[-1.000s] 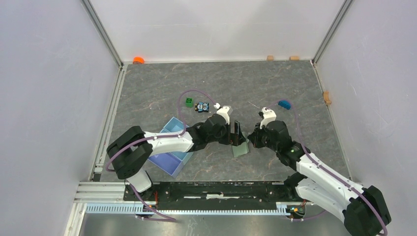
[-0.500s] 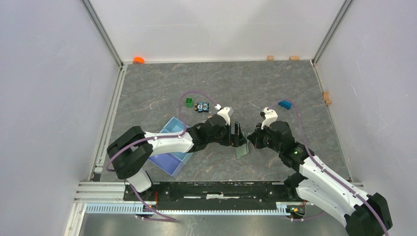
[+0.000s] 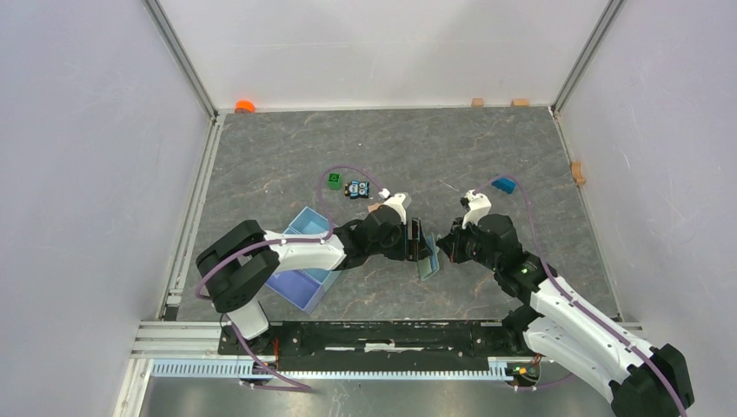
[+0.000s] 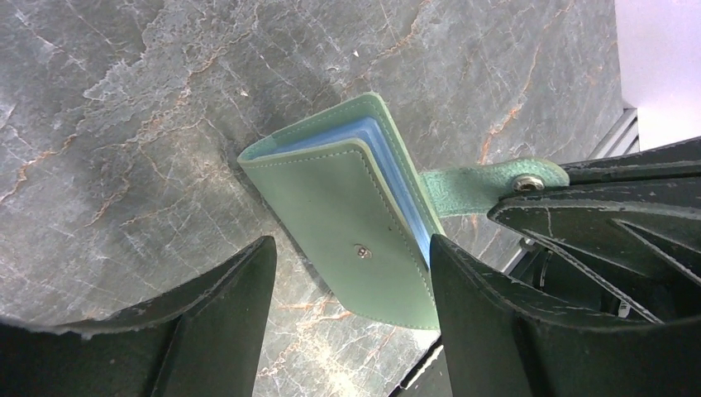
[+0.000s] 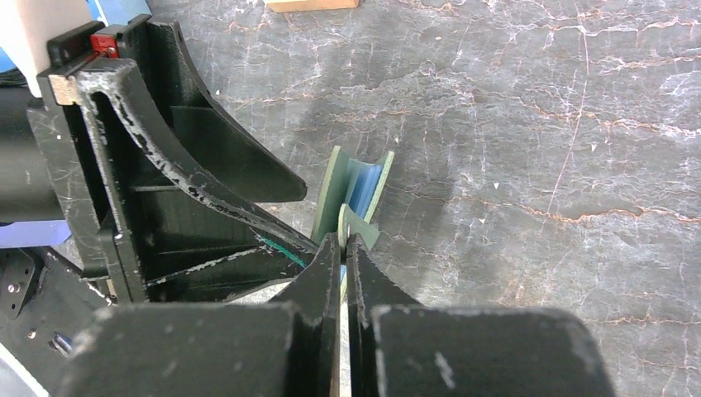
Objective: Put the credit cards into the card holder
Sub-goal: Open the card holder at the center of the board.
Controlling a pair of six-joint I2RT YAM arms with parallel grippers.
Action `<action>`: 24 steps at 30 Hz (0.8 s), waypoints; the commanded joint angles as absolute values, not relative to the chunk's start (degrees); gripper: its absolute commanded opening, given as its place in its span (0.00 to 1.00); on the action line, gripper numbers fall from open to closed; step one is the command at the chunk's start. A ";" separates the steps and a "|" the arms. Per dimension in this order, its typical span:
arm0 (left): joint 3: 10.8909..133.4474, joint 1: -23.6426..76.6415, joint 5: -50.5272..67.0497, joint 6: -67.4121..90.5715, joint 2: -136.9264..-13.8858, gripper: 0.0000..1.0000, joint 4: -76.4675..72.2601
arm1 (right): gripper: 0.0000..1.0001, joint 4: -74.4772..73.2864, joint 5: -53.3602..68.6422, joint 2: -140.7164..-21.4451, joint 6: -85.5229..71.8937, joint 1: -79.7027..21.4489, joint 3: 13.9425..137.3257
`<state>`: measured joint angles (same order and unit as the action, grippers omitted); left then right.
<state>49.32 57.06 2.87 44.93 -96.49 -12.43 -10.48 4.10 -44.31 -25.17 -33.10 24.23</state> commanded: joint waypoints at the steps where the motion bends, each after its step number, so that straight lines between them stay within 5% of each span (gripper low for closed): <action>1: 49.83 57.35 1.16 46.65 -97.70 0.74 -13.72 | 0.00 -9.26 5.23 -43.56 -24.51 -33.04 26.37; 10: 50.01 57.39 1.38 47.11 -99.36 0.74 -14.00 | 0.00 -9.45 5.47 -43.32 -24.30 -33.05 25.84; 24: 46.38 57.39 -2.77 43.68 -95.26 0.59 -7.93 | 0.00 -14.44 -4.69 -42.73 -23.90 -33.02 26.09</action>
